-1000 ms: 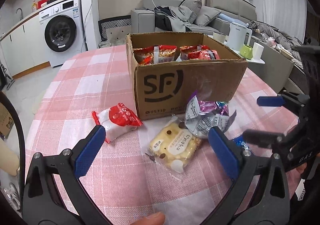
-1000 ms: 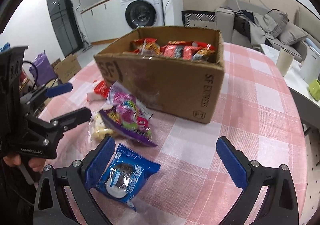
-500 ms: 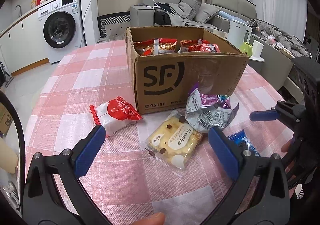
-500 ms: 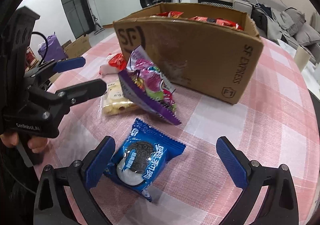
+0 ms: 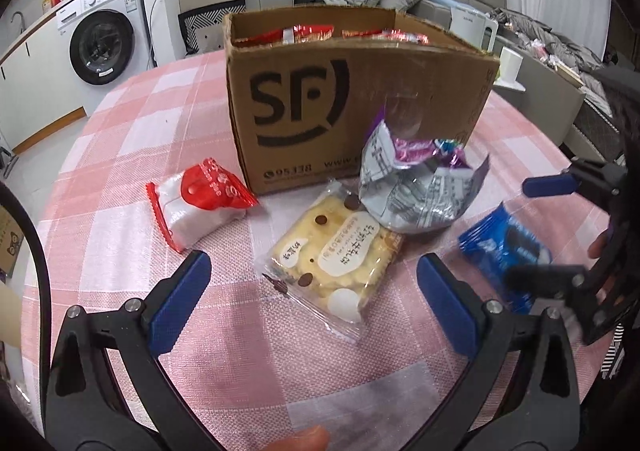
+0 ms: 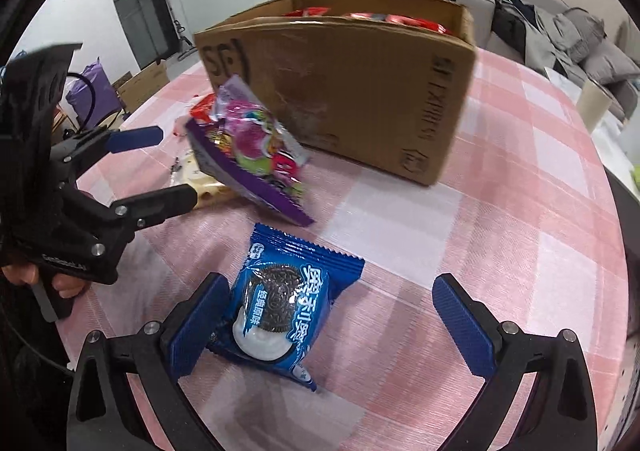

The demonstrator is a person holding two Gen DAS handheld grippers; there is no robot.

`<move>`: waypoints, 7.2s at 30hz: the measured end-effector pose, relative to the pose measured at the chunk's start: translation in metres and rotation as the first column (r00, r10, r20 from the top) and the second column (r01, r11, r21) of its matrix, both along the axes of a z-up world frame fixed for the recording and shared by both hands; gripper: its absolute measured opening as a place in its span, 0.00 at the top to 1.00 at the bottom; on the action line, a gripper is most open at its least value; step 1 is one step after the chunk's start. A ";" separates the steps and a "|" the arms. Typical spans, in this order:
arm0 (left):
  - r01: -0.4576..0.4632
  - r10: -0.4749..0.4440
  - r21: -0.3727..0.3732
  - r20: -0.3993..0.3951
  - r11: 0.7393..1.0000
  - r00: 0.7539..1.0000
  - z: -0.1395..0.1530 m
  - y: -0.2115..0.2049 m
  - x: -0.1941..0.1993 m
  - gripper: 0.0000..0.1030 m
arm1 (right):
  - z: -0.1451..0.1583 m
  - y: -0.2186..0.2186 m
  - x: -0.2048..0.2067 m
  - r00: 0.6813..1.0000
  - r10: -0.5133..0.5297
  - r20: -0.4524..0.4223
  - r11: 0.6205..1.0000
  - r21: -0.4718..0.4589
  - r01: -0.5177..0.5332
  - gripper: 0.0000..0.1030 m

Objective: Organize snacks
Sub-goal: 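Move both tools back toward the remaining snacks on the table, then grasp the cream bun pack with the left gripper while the right gripper grasps the blue cookie pack, then lift the cream bun and blue cookie pack and carry them over the box, then open both grippers to drop the cream bun and cookie pack into the box, then move both tools back toward the last two snacks beside the box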

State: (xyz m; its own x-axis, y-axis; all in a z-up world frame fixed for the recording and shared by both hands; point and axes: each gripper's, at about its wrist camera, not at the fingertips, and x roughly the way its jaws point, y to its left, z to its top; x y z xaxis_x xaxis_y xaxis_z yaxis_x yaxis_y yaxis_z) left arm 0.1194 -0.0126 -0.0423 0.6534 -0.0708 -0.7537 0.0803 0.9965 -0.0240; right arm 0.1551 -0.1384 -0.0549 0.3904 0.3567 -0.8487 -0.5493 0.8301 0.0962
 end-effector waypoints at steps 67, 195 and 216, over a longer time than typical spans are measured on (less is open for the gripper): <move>0.163 -0.162 -0.031 0.031 0.986 0.986 0.016 -0.010 -0.003 0.46 | 0.015 -0.005 -0.030 0.994 0.094 0.063 0.996 -0.013 -0.093 0.55; -0.038 0.036 0.000 0.247 0.999 0.968 0.067 0.030 0.125 0.46 | 0.095 0.028 0.124 0.962 -0.235 0.136 0.931 0.315 0.182 0.55; -0.019 0.046 -0.097 0.277 0.995 0.960 0.094 0.045 0.062 0.01 | 0.122 -0.022 0.053 0.932 -0.270 0.240 0.918 0.355 0.175 0.00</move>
